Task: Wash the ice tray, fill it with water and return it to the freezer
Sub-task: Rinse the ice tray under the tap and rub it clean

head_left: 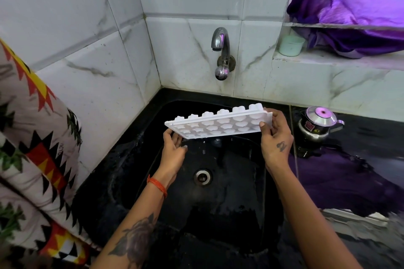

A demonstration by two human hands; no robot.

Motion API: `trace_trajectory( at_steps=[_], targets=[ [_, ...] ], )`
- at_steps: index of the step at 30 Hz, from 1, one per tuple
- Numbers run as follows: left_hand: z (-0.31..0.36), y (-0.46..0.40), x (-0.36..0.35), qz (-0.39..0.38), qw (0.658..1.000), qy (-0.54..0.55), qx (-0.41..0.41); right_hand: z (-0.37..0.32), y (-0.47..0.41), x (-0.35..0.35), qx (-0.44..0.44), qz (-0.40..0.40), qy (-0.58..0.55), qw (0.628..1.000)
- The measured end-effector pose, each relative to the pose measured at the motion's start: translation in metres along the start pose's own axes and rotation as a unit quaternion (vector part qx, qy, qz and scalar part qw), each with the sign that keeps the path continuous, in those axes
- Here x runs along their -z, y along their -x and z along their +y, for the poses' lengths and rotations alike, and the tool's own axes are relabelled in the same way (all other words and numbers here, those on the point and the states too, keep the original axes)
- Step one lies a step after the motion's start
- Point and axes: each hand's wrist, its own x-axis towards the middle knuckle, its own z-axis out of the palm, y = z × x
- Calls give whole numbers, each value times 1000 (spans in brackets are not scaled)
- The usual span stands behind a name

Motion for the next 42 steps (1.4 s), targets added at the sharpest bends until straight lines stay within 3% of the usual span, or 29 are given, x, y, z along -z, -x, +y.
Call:
trace_trajectory(
  at_steps=[19, 37, 42],
  targets=[
    [2, 18, -13, -1, 1000, -25, -13, -2, 6, 19, 29, 4, -22, 999],
    [1, 41, -21, 23, 998, -63, -9, 5, 28, 53, -24, -21, 37, 999],
    [1, 38, -18, 17, 996, -83, -3, 6, 34, 54, -78, -18, 42, 996]
  ],
)
